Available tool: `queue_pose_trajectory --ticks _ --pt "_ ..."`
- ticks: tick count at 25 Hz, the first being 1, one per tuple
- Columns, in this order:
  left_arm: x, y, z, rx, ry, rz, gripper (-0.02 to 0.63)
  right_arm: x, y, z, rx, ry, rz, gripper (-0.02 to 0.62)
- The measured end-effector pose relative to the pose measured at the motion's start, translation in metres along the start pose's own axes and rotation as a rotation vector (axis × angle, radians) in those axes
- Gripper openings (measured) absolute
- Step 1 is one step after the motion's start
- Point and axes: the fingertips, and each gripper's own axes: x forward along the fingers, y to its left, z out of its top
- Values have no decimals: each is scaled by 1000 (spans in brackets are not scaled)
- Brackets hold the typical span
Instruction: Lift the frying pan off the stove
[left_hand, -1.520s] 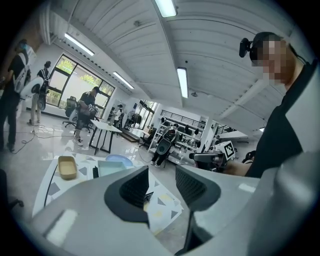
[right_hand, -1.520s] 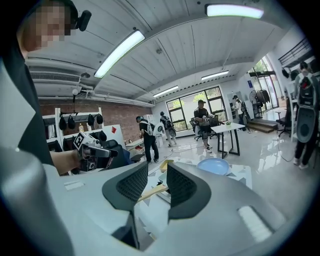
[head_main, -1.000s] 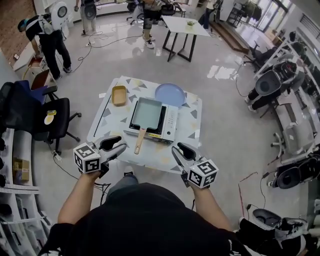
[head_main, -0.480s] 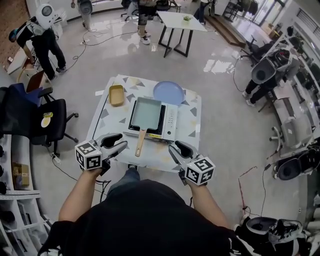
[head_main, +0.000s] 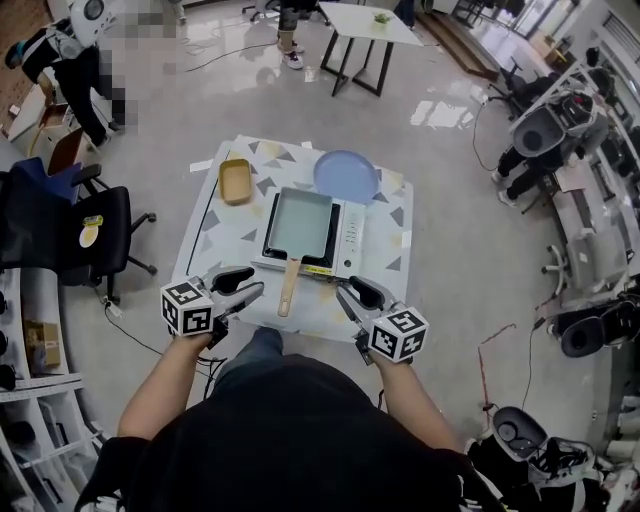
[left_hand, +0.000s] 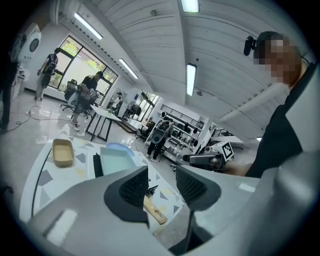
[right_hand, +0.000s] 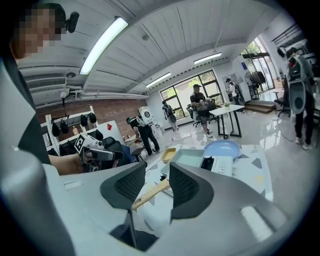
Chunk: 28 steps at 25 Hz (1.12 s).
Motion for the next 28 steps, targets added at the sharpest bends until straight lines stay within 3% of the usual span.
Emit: queue_pose_trajectory --ticks 12,28 --pt "19 33 -20 -122 34 -43 173 50 -15 -27 98 96 39 184" --pt "52 46 -76 -236 175 -111 176 97 -28 -66 218 193 95 192"
